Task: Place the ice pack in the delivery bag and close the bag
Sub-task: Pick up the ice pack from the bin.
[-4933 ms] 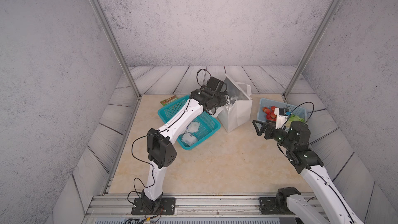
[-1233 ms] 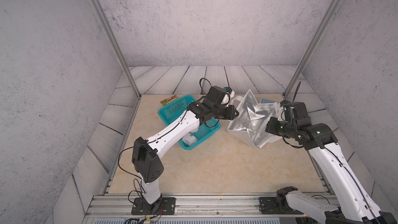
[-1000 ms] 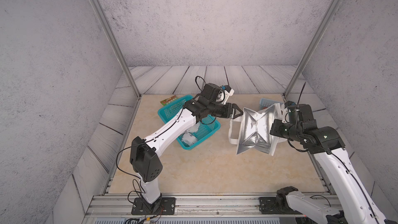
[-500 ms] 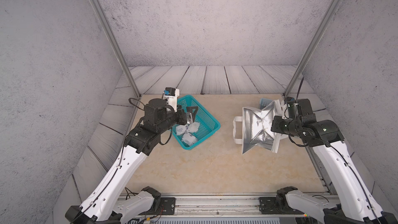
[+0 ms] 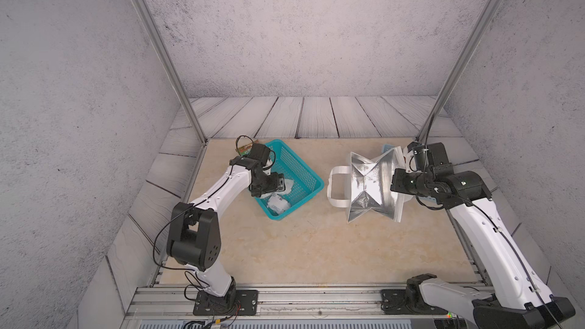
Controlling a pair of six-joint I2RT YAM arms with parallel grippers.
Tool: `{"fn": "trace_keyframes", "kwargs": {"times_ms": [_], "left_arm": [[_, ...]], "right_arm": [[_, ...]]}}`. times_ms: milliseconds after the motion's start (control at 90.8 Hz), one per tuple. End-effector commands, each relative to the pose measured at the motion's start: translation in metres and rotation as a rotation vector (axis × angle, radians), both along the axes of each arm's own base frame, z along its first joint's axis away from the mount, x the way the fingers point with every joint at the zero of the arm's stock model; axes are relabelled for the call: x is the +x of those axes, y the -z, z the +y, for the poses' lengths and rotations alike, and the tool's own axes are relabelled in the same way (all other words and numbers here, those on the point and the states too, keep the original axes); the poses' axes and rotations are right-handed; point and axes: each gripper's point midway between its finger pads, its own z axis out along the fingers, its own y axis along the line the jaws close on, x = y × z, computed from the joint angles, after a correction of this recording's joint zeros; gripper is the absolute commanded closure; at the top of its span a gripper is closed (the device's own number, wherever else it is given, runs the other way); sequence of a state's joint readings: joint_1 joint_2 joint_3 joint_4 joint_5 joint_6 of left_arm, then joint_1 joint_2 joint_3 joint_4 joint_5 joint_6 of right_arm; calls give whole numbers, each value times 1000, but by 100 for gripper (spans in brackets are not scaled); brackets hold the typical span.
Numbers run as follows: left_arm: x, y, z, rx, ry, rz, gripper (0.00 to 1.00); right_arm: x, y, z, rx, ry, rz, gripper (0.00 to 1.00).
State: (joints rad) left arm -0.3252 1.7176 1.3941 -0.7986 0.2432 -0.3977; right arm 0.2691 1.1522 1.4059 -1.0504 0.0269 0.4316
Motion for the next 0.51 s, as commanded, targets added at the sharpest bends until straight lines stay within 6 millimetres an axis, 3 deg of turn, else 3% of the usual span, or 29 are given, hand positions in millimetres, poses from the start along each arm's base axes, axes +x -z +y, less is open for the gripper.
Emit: {"fn": "trace_keyframes", "kwargs": {"times_ms": [0,165,495], "left_arm": [[3,7,9,133,29,57,15],[30,19,0,309,130,17,18],[54,60,-19,417,224,70,17]], "right_arm": [[1,0,3,21,-7,-7,100],[3,5,5,23,-10,5,100],[3,8,5,6,-24,28,100]]}}
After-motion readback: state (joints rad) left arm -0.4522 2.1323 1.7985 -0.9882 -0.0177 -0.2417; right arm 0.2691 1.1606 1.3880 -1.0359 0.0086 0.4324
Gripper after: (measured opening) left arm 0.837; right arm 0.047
